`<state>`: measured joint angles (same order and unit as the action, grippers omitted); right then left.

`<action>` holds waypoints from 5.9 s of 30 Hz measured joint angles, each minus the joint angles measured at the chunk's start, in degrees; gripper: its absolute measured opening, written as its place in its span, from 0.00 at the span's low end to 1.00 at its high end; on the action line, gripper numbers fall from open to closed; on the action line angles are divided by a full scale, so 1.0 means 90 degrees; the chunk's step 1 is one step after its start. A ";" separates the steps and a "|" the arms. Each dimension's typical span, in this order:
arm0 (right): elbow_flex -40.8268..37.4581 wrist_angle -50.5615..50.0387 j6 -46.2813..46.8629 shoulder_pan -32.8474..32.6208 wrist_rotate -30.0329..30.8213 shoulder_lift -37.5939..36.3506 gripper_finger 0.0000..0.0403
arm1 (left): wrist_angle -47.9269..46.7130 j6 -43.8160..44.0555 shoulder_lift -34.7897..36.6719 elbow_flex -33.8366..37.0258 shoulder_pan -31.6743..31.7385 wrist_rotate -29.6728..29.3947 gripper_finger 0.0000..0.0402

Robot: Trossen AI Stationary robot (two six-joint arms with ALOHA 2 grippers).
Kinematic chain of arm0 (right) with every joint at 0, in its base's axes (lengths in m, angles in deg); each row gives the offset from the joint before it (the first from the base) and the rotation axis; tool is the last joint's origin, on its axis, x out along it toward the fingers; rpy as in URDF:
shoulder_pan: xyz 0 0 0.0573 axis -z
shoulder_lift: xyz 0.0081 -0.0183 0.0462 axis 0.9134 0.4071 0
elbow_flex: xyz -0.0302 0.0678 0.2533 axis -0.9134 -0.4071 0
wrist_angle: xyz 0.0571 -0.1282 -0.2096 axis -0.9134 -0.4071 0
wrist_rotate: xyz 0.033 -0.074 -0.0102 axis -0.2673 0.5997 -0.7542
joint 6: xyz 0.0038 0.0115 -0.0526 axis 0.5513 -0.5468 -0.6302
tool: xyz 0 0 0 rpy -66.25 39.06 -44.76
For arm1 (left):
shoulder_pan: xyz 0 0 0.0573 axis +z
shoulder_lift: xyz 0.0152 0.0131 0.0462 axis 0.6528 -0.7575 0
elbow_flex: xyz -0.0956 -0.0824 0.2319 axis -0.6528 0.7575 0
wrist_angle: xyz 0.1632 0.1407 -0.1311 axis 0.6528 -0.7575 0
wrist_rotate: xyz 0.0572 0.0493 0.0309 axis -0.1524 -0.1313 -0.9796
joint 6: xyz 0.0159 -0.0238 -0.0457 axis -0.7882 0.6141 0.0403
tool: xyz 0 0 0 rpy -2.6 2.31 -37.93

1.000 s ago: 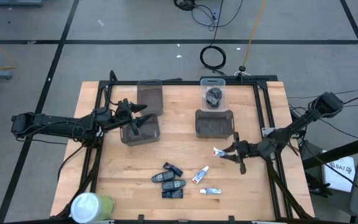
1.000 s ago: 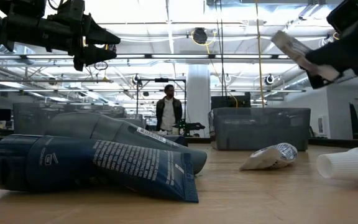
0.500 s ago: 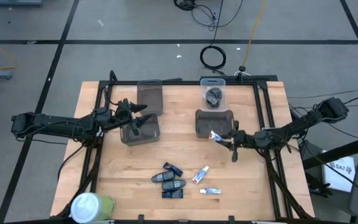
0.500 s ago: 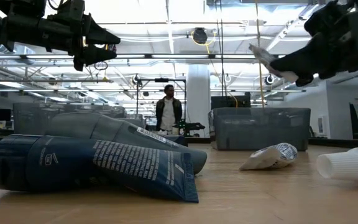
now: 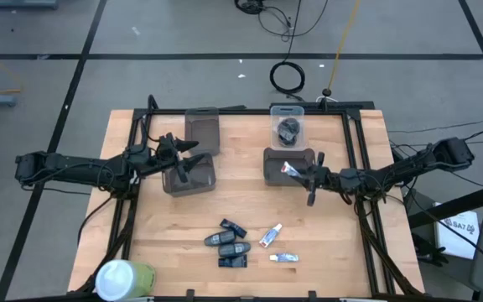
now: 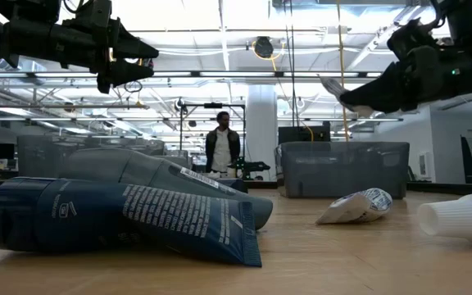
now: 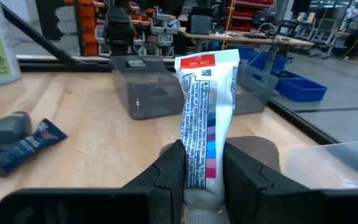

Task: Pick & Place Travel size toiletries
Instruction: Put the top right white toothpaste into the bottom right black bin, then put the bottom white toothpaste into the bottom right black bin

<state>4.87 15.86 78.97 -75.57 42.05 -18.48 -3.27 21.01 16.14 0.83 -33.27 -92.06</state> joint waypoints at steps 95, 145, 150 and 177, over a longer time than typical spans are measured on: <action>0.1486 -0.3723 0.0780 0.1087 -0.0888 0.0000 0.34 | -0.0002 -0.0001 0.0000 0.0000 -0.0002 -0.0001 0.67; 0.1486 -0.0332 0.1559 -0.2704 -0.2101 0.1191 0.32 | -0.0002 0.0000 0.0002 0.0000 0.0000 0.0000 0.67; 0.1928 -0.0242 0.1718 -0.3337 -0.1708 0.2036 0.33 | -0.0002 -0.0002 0.0000 0.0000 0.0000 -0.0001 0.67; 0.4218 -0.3730 0.3041 -0.3802 -0.0692 0.4981 0.53 | -0.0002 -0.0002 0.0002 0.0000 0.0000 -0.0001 0.67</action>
<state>42.84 -17.71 106.34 -109.78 35.82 26.34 -3.29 20.99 16.16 0.83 -33.27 -92.07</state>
